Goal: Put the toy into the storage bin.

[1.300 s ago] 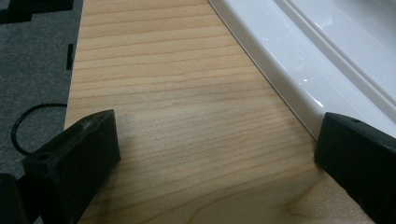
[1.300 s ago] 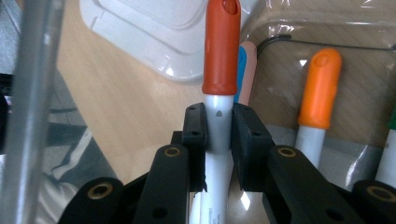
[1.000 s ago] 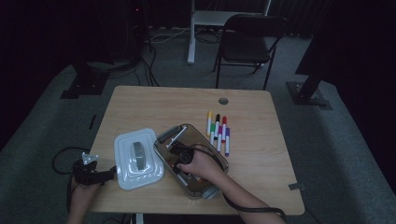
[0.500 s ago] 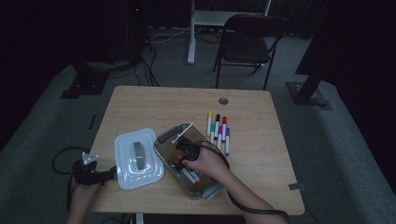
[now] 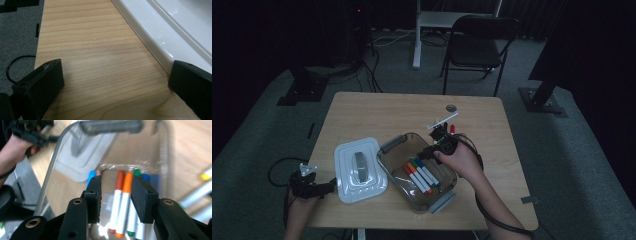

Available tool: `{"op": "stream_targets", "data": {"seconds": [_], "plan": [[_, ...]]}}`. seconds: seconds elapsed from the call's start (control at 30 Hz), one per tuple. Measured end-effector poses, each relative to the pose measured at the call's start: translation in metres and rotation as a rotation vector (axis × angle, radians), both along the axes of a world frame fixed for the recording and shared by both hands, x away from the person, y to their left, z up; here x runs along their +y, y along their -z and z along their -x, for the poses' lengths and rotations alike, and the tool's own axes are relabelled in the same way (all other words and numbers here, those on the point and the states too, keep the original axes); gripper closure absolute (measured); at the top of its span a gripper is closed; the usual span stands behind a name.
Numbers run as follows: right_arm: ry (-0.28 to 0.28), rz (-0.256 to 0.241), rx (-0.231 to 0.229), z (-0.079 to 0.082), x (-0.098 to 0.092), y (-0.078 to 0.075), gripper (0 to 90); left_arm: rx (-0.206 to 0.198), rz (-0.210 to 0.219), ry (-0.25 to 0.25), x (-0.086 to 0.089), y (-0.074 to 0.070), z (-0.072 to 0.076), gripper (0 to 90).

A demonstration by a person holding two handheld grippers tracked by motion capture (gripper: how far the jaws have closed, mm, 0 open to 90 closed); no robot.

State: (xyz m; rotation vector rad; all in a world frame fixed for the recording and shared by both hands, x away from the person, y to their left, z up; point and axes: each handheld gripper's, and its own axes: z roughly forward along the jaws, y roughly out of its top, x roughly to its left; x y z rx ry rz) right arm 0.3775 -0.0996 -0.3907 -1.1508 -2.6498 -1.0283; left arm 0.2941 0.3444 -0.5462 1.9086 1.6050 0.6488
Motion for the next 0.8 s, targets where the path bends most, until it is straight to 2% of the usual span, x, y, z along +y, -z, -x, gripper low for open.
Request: {"op": "stream_targets", "data": {"seconds": [0.13, 0.3, 0.33, 0.6, 0.8], "plan": [[0.047, -0.023, -0.034, -0.005, -0.021, -0.004, 56.7, 0.0, 0.001, -0.001, 0.0, 0.0, 0.0, 0.6], [0.104, -0.033, -0.058, -0.011, -0.042, 0.0, 54.2, 0.001, -0.001, 0.001, 0.0, 0.0, 0.0, 0.6], [0.116, -0.035, -0.072, -0.012, -0.046, 0.002, 54.1, 0.001, -0.001, 0.001, 0.0, 0.0, 0.0, 0.6], [0.19, -0.034, -0.062, -0.022, -0.067, 0.021, 51.7, 0.002, 0.0, 0.001, 0.0, 0.0, 0.0, 0.6], [0.245, -0.028, -0.081, -0.03, -0.079, 0.035, 51.3, 0.002, 0.0, 0.0, 0.0, 0.0, 0.0, 0.6]]}}
